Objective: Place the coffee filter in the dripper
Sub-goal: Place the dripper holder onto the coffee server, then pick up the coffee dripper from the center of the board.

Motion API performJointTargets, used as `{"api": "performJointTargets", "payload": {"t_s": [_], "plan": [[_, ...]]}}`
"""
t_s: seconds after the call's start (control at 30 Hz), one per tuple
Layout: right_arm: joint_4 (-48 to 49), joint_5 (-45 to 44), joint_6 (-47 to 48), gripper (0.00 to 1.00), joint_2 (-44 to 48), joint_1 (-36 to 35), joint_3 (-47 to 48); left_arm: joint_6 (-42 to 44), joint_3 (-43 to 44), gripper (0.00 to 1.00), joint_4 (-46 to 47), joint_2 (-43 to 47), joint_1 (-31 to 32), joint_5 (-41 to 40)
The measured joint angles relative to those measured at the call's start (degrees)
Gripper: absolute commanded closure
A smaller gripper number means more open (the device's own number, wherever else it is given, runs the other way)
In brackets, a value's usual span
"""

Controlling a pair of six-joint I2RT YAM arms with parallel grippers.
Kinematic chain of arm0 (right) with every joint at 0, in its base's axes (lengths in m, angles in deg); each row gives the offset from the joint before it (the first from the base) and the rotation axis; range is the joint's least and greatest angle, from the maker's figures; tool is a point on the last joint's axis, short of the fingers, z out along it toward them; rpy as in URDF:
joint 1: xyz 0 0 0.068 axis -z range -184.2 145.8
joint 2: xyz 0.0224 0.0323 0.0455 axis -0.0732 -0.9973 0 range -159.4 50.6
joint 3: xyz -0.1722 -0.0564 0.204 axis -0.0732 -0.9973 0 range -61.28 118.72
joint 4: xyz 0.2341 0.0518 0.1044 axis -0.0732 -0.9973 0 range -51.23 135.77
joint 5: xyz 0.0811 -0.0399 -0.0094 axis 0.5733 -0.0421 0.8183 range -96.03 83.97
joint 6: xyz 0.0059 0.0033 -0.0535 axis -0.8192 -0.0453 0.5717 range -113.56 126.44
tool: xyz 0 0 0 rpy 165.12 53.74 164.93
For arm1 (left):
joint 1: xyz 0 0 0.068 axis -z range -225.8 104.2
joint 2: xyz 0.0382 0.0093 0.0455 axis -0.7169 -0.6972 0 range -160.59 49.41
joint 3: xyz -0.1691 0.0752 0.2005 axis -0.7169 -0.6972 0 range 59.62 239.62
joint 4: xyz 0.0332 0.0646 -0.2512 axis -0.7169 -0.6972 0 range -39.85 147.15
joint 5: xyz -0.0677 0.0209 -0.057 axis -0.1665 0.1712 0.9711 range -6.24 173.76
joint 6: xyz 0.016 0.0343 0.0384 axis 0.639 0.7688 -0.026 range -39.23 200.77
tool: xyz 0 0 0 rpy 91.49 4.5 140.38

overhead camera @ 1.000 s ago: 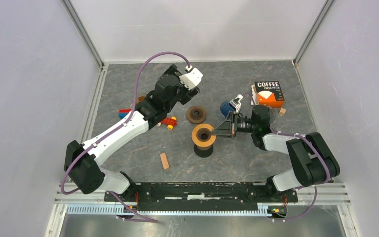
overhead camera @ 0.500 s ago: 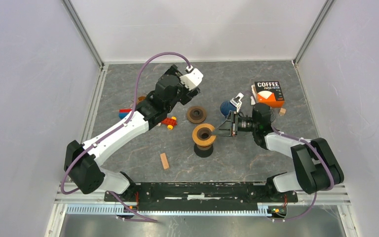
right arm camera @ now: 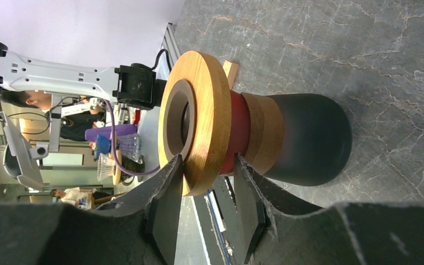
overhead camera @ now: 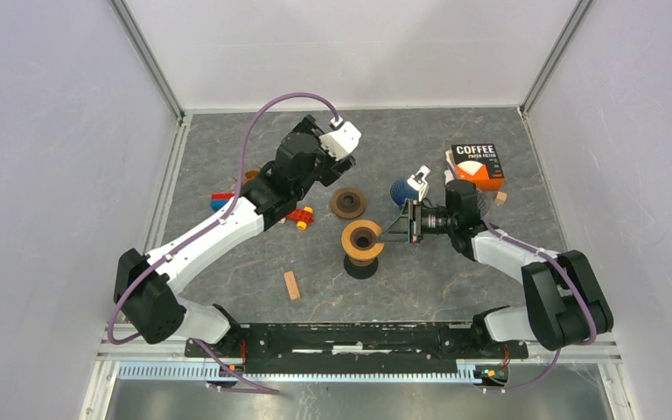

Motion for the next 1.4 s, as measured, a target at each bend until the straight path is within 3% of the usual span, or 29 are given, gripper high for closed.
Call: {"api": "performJointTargets", "payload": {"t_s": [0.23,0.47,0.6,0.8,0.9,1.13,1.4], "plan": [[-3.1,-0.5,2.8,0.44,0.9,0.0,0.5,0.0,0.0,0.0,0.0,0.0,0.0,0.0],[-5.5,-0.5,4.7,0.21,1.7,-0.1,1.4,-0.2,0.0,0.0,-0.1,0.0,0.0,0.6],[-11.3,-0.6,9.9,0.17,2.3,1.1,6.4,-2.9,0.2,0.0,-2.0,0.0,-0.6,3.1],[-22.8,-2.9,22.6,0.21,5.6,8.6,15.3,-9.8,1.6,0.0,-6.4,-0.1,-3.3,9.1],[-31.6,-8.6,31.5,0.26,5.0,11.5,21.2,-12.0,2.0,0.0,-7.8,-0.1,-3.7,11.3],[-42.4,-24.2,47.4,0.34,-3.3,11.8,33.2,-14.8,2.2,0.0,-9.4,0.0,-3.7,15.2],[-47.1,-33.8,54.6,0.42,-15.4,11.4,38.6,-16.1,2.2,0.0,-10.3,0.3,-3.7,16.4]]}}
